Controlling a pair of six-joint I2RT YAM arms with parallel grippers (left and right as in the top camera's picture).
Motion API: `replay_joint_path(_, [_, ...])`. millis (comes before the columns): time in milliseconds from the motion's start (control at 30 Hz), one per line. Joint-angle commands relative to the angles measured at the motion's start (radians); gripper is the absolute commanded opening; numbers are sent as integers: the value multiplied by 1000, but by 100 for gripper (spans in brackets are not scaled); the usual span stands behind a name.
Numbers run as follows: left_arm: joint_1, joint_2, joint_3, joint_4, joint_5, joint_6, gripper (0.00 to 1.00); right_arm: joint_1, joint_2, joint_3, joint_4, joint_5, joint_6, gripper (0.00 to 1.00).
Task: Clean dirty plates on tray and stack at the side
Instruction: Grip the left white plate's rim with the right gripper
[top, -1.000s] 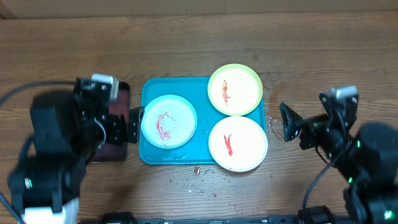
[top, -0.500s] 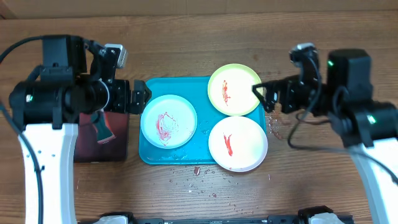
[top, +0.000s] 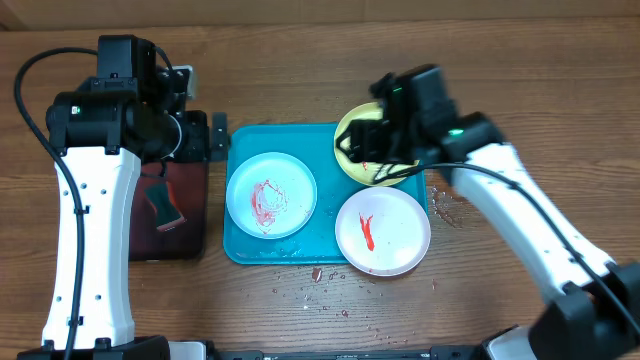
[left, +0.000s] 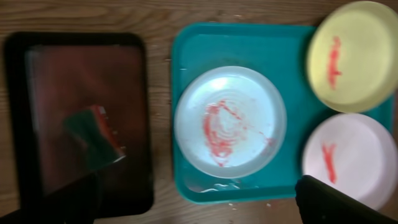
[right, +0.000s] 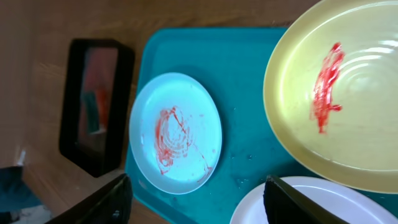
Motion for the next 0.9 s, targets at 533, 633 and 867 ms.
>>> replay_joint_path(533, [82,57,24,19,-265,-153,99,250,348,23,153,370,199,46])
replay_joint_path(633, [92,88,24,10,-264,-154,98,250,374,23,167,359,220,44])
replay_joint_path(867, [98,168,24,-5,-265,-154,96,252,421,23,189,328,275,33])
